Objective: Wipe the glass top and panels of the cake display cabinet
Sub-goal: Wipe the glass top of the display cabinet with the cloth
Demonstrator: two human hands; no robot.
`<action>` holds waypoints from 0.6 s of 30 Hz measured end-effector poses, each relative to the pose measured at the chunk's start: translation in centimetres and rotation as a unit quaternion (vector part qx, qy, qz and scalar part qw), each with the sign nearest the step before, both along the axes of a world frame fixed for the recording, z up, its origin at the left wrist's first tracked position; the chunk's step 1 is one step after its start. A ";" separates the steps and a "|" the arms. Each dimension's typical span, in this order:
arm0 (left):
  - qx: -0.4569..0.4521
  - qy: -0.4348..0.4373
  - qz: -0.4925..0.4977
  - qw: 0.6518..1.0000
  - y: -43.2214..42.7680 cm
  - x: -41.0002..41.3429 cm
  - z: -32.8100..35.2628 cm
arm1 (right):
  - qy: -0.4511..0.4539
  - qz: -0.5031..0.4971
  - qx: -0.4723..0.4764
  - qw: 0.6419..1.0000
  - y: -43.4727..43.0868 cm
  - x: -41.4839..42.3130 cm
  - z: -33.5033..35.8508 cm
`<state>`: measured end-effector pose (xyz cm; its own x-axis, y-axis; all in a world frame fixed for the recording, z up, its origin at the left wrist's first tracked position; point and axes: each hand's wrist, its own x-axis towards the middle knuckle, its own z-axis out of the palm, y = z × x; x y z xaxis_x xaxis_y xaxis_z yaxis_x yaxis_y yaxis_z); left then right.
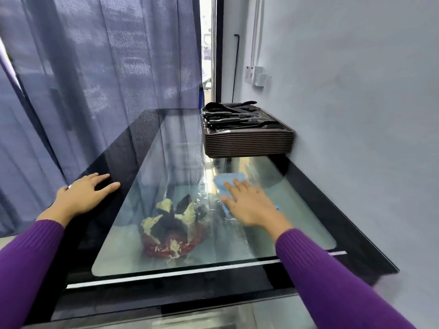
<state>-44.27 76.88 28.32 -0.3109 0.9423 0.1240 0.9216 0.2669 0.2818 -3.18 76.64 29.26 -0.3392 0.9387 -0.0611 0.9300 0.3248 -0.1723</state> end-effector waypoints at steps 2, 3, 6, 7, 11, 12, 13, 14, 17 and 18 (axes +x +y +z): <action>0.002 -0.003 0.002 1.000 -0.2 0.3 0.2 | 0.021 0.061 -0.002 0.998 -5.3 1.3 -0.2; -0.002 -0.010 0.001 1.000 -0.3 0.3 0.3 | 0.028 0.072 -0.007 0.997 -7.1 2.9 -0.1; -0.027 -0.033 -0.026 0.999 -1.7 0.2 0.7 | 0.003 0.002 -0.018 1.000 -6.1 8.9 0.5; -0.038 -0.044 -0.042 0.997 -2.9 0.4 1.0 | -0.005 -0.045 -0.011 0.999 -4.9 10.2 0.7; -0.041 -0.093 -0.097 0.990 -9.2 1.3 1.8 | -0.016 -0.119 0.018 0.993 -3.4 8.5 0.1; -0.038 -0.094 -0.104 0.989 -11.0 1.2 1.5 | -0.017 -0.103 0.022 0.994 -4.5 7.4 -0.3; -0.033 -0.085 -0.109 0.990 -12.8 1.0 1.1 | -0.014 -0.076 0.032 0.997 -6.2 6.3 -0.7; -0.018 -0.075 -0.112 0.991 -14.3 0.6 0.4 | -0.006 -0.044 0.045 0.998 -8.2 5.7 -1.1; 0.006 -0.057 -0.108 0.992 -17.0 -0.9 -1.5 | 0.024 0.036 0.039 0.998 -12.4 7.2 -1.2; 0.011 -0.049 -0.097 0.994 -17.7 -0.7 -1.6 | 0.026 0.048 0.018 0.998 -12.3 8.4 -0.8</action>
